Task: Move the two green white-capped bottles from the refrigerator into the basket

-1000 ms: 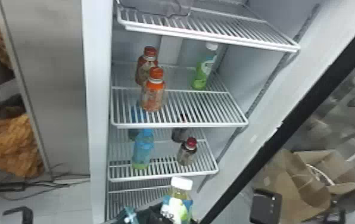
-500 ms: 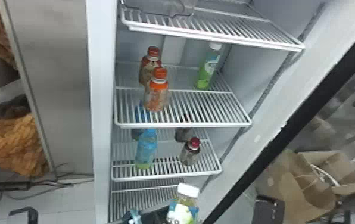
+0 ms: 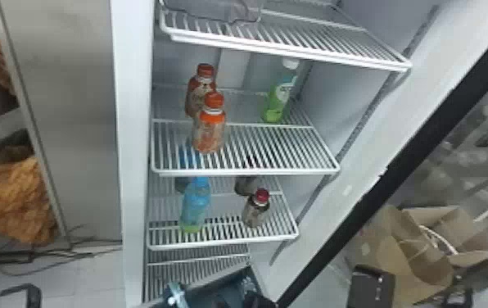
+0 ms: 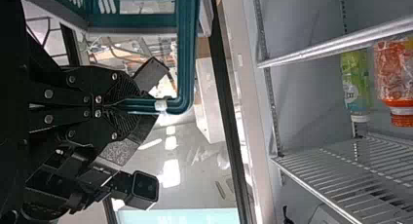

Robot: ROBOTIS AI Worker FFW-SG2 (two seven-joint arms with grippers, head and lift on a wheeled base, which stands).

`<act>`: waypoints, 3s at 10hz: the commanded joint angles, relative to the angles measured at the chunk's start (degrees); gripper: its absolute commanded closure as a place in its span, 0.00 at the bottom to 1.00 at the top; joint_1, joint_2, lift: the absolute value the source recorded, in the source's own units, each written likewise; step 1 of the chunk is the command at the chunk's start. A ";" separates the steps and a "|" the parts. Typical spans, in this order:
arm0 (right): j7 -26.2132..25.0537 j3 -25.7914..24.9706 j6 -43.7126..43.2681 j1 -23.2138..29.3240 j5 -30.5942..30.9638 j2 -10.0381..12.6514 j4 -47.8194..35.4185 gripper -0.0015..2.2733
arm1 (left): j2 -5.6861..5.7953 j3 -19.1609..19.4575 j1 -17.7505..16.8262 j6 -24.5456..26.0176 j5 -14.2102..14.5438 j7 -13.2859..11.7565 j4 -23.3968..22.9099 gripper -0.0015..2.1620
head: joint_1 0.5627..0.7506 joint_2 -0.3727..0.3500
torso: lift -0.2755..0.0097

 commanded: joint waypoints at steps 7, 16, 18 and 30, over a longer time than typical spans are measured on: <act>-2.55 -1.94 -9.80 -0.41 11.01 0.18 0.15 0.18 | -0.08 0.03 0.15 -0.14 0.11 0.00 0.00 0.56 | 0.70 0.03 | 0.95; -2.46 -3.77 -34.13 -17.71 23.58 0.18 19.83 0.22 | -0.08 0.15 0.71 -0.70 0.11 0.00 0.00 0.56 | 0.70 0.03 | 0.95; -2.46 -4.46 -37.51 -24.04 25.52 0.26 27.01 0.22 | -0.08 0.15 0.71 -0.70 0.22 0.00 0.00 0.56 | 0.70 0.03 | 0.95; 7.12 -6.17 -50.02 -54.84 28.83 -0.97 63.71 0.02 | 0.01 -0.43 -0.28 -0.70 0.34 0.17 0.00 0.56 | 0.70 0.03 | 0.95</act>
